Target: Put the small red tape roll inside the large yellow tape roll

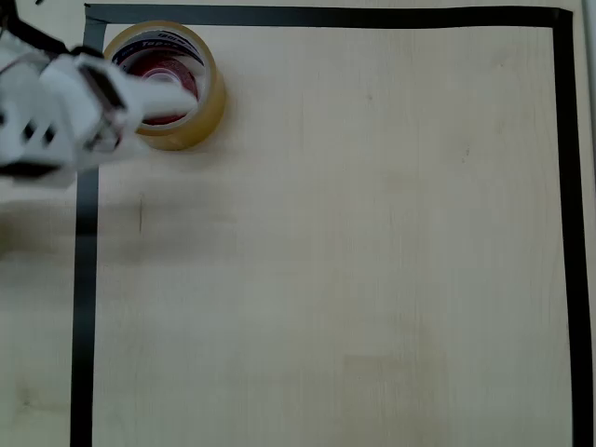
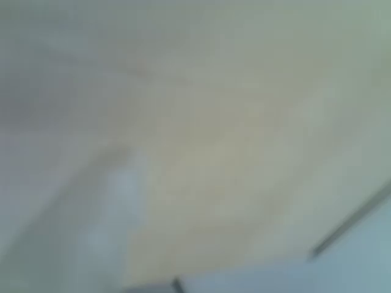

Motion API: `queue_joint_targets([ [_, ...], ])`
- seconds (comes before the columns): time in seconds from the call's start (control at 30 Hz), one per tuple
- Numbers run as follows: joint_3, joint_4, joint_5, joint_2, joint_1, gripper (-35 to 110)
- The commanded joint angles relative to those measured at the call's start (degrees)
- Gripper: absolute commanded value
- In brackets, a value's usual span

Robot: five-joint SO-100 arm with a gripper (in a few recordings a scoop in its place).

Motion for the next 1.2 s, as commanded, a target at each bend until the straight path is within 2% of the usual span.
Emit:
queue_joint_targets([
  [0.0,9.4,-4.9,3.5,18.2,3.8,27],
  [0.13,29.5,-12.1,6.9,41.6,6.1,29],
  [0.27,47.3,-12.5,8.2,64.7,7.9,30],
  [0.47,56.6,-16.7,9.8,65.2,11.7,30],
  [0.63,56.3,-15.7,10.2,65.1,13.1,25],
  [1.17,56.3,-15.8,9.8,65.1,12.8,25],
])
